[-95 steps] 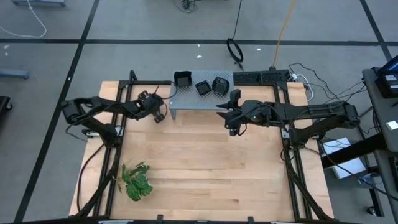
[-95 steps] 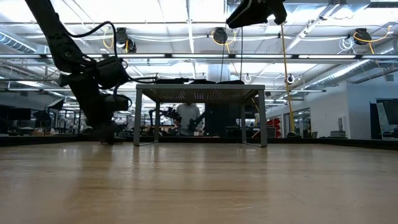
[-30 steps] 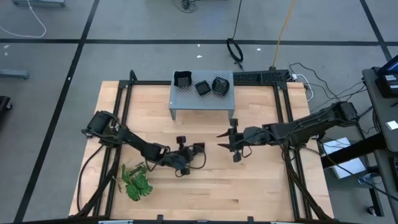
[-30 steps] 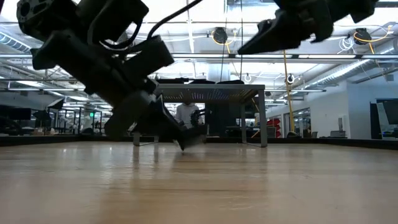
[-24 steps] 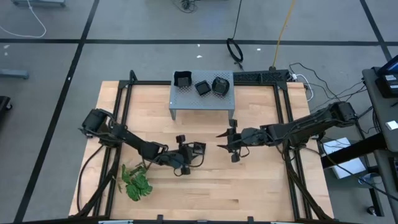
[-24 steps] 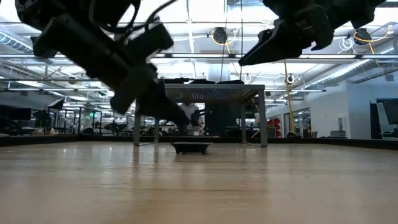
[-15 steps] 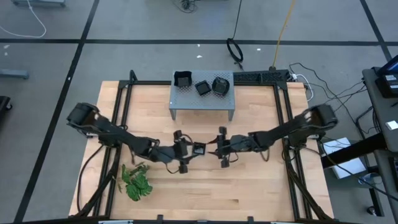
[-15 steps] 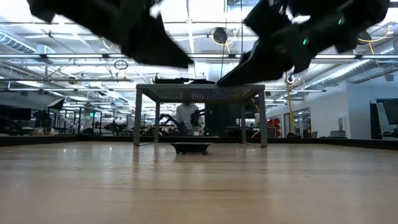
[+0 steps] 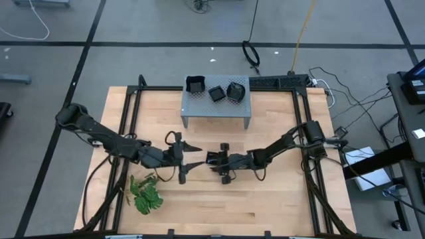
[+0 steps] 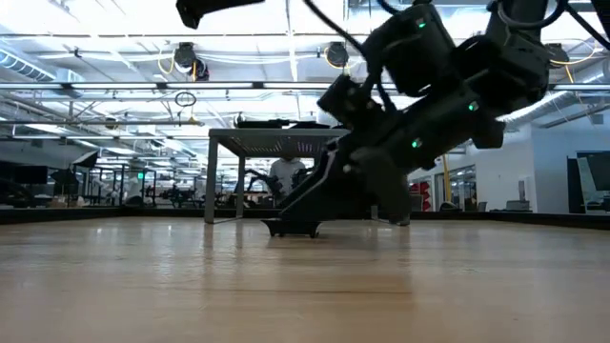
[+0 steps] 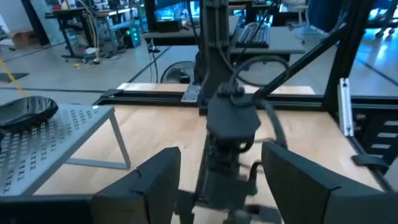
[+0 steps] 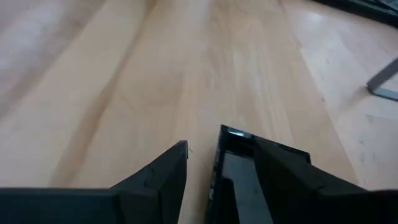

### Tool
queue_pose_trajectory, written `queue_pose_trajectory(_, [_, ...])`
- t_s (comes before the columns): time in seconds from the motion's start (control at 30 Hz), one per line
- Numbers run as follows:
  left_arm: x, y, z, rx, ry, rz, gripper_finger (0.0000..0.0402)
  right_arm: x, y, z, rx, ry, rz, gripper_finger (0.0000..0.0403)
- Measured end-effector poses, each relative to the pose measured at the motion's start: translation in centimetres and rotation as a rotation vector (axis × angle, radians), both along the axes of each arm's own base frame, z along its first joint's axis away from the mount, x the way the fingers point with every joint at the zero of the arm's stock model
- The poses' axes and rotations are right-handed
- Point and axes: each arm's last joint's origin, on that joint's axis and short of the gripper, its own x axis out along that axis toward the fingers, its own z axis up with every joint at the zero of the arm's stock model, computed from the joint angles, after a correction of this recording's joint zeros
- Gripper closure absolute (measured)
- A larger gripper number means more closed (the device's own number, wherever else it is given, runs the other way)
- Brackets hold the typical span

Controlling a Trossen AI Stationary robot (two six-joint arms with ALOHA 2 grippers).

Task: Pick & Place Mini shaped plates
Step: Stack the black square plate on top of the black square plates on the shelf

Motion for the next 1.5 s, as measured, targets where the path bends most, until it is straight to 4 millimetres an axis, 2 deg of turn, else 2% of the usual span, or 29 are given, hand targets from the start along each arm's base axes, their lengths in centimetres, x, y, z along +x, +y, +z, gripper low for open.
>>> queue_pose_trajectory(0.13, [-0.6, -0.4, 0.5, -0.006, -0.014, -0.019, 0.0172, 0.6, -0.1, -0.8, -0.047, 0.057, -0.063, 0.0235])
queue_pose_trajectory(0.3, [-0.8, -0.8, 0.4, -0.001, -0.003, -0.038, 0.0172, 0.7, -0.1, -0.9, -0.027, 0.092, -0.079, 0.0257])
queue_pose_trajectory(0.43, [-0.9, -0.8, 0.0, 0.02, 0.039, -0.04, 0.0172, 0.6, 0.1, -1.0, -0.019, 0.103, -0.077, 0.0296])
queue_pose_trajectory(0.63, [-0.9, -0.8, -0.3, 0.032, 0.064, -0.037, 0.0172, 0.5, 0.2, -1.0, -0.024, 0.105, -0.074, 0.0385])
queue_pose_trajectory(0.8, [-1.0, -0.8, -0.4, 0.037, 0.074, -0.036, 0.0172, 0.4, 0.2, -0.1, -0.039, 0.094, -0.063, 0.0396])
queue_pose_trajectory(0.93, [-1.0, -0.8, -0.4, 0.039, 0.077, -0.035, 0.0172, 0.2, 0.2, 2.9, -0.06, 0.044, -0.04, 0.0401])
queue_pose_trajectory(1.23, [-1.0, -0.7, -0.4, 0.042, 0.076, -0.035, 0.0172, -2.8, -0.9, 12.9, -0.108, -0.119, -0.021, 0.0402])
queue_pose_trajectory(1.37, [-1.0, -0.7, -0.4, 0.084, 0.081, -0.044, 0.0172, -4.3, -2.9, 16.7, -0.233, -0.205, -0.025, 0.0402])
queue_pose_trajectory(1.5, [-0.9, -0.7, -0.4, 0.159, 0.088, -0.047, 0.0172, -5.6, -6.5, 19.2, -0.377, -0.243, -0.087, 0.0402])
